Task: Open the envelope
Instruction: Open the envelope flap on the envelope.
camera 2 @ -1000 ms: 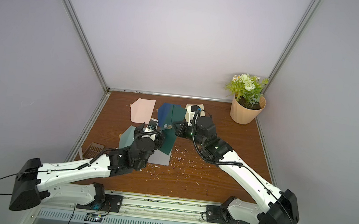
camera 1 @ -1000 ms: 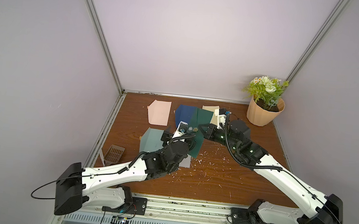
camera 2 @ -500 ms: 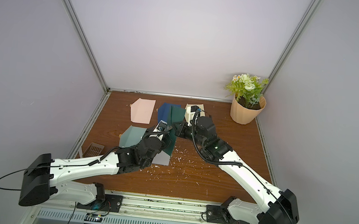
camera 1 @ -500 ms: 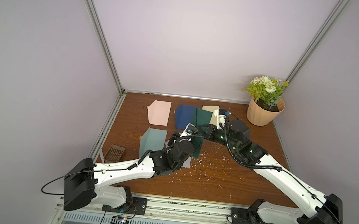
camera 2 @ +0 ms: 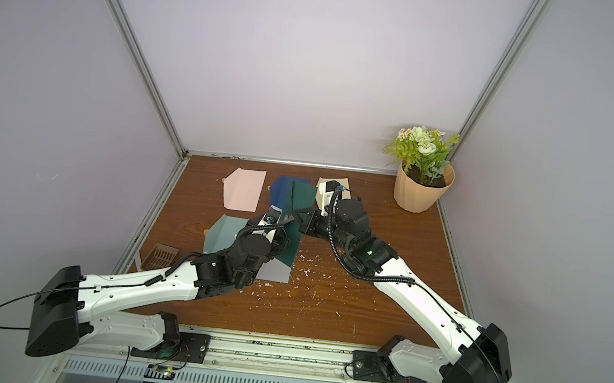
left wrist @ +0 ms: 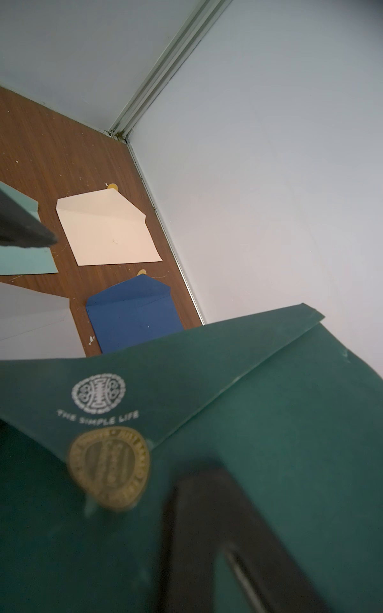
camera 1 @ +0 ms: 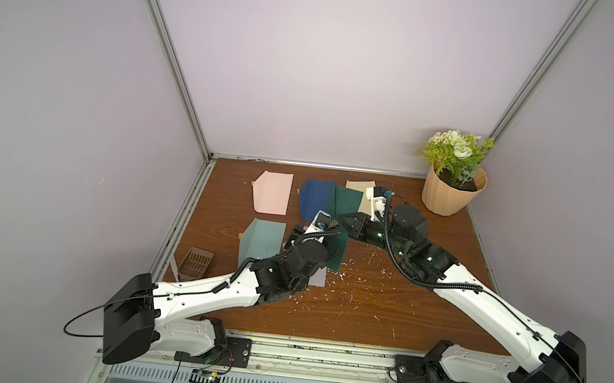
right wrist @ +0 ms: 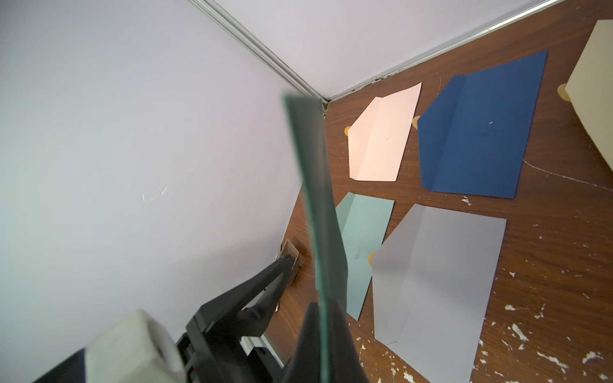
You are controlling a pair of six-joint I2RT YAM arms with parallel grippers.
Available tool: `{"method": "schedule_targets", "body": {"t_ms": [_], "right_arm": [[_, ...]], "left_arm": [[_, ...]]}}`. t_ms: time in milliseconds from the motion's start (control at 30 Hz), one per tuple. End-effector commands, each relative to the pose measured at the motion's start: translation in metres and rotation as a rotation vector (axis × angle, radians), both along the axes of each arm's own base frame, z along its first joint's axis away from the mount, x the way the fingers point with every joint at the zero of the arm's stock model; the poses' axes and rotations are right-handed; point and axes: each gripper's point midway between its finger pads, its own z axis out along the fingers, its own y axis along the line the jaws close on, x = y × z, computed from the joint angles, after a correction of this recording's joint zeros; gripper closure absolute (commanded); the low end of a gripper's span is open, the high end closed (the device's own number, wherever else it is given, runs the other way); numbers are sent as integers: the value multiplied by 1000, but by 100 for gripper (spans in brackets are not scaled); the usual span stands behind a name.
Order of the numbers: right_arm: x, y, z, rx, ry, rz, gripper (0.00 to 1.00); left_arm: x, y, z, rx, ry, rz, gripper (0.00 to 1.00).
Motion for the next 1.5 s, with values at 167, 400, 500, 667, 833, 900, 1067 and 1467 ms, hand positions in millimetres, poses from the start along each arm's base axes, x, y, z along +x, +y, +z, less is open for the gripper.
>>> {"method": "schedule_targets", "body": {"t_ms": [167, 400, 500, 667, 833, 900, 1067, 1467], "right_arm": [[-14, 5, 12, 39, -9, 60, 100], [-18, 5, 19, 49, -21, 76, 100], [-26, 5, 29, 73, -44, 111, 100], [-46, 12, 44, 152, -65, 222, 100], [-65, 20, 56, 279, -62, 337, 100], [-70, 21, 58, 314, -61, 366, 100], [-64, 17, 43, 221, -50, 325, 100], [-18, -51, -74, -164, 134, 164, 100]], "left_arm": [[4, 15, 12, -98, -30, 52, 39], [11, 35, 2, -140, 4, 116, 34], [13, 55, 0, -197, 11, 136, 32], [13, 73, -2, -196, 14, 169, 29], [16, 68, -4, -204, 23, 152, 27], [17, 65, -4, -211, 23, 138, 26], [14, 69, 1, -219, 11, 139, 25], [-12, 117, 33, -229, -56, 226, 19]]}}
